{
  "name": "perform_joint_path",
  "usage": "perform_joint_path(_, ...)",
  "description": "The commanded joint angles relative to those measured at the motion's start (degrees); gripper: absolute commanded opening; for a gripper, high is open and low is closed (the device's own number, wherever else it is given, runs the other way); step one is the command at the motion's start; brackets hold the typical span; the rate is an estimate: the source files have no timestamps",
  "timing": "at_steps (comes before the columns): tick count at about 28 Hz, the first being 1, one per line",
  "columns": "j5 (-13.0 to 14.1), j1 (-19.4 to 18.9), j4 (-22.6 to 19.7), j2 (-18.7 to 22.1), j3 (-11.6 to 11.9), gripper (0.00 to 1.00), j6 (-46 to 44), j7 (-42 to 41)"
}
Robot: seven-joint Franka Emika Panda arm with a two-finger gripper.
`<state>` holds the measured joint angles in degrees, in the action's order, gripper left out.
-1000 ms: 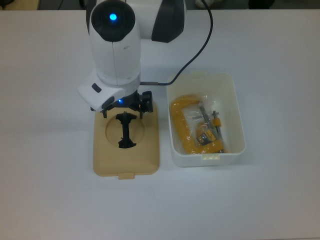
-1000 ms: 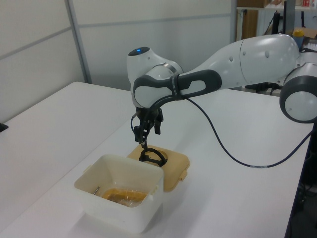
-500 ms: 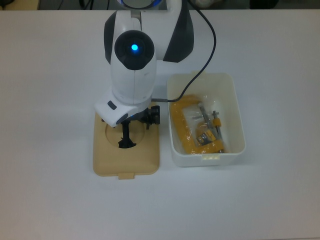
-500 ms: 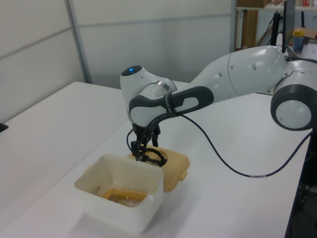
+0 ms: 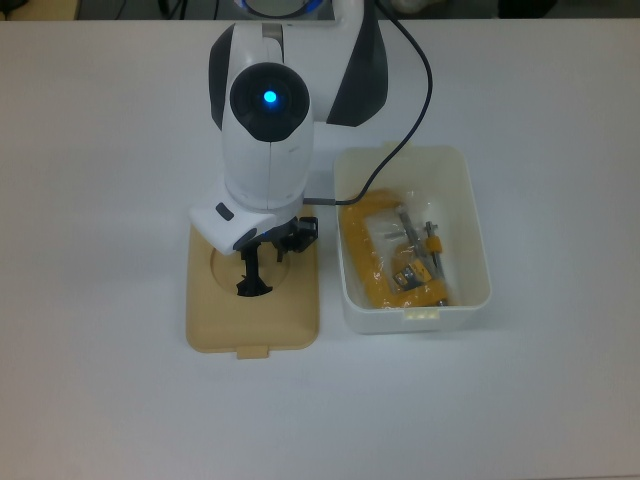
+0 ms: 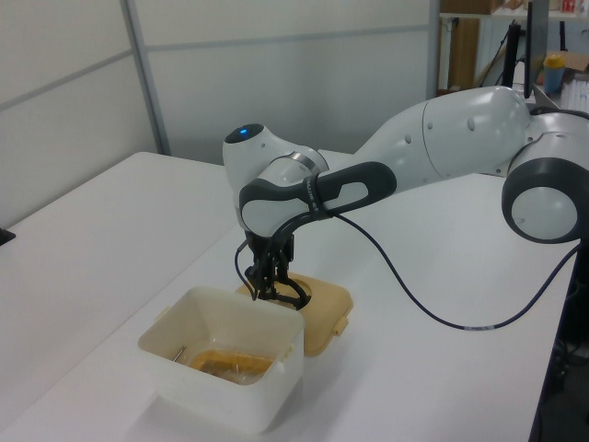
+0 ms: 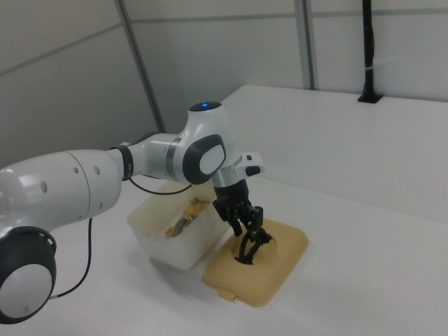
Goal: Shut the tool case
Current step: 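Close the gripper on the black lid handle, then lift the tan lid and carry it over the white box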
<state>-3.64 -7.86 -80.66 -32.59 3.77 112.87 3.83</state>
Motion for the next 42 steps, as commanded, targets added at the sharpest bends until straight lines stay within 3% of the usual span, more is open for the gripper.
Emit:
perform_joint_path(1, -0.85, -0.32, -1.17, 0.86, 0.01, 0.0, 1.3, 1.35)
perform_joint_path(11, -0.14, 0.74, -0.73, 2.36, 0.62, 0.0, -0.28, -1.81)
perform_joint_path(17, 0.82, 1.88, 1.55, 3.59, 0.8, 0.0, -7.57, -6.55)
perform_joint_path(23, 3.19, 3.55, 1.91, 7.53, 0.89, 0.0, -13.55, -10.42)
perform_joint_path(31, 3.72, 3.9, 2.78, 11.06, 0.89, 0.0, -16.01, -10.34)
perform_joint_path(42, 4.34, 3.2, 5.6, 11.59, 0.45, 0.0, -17.69, -6.91)
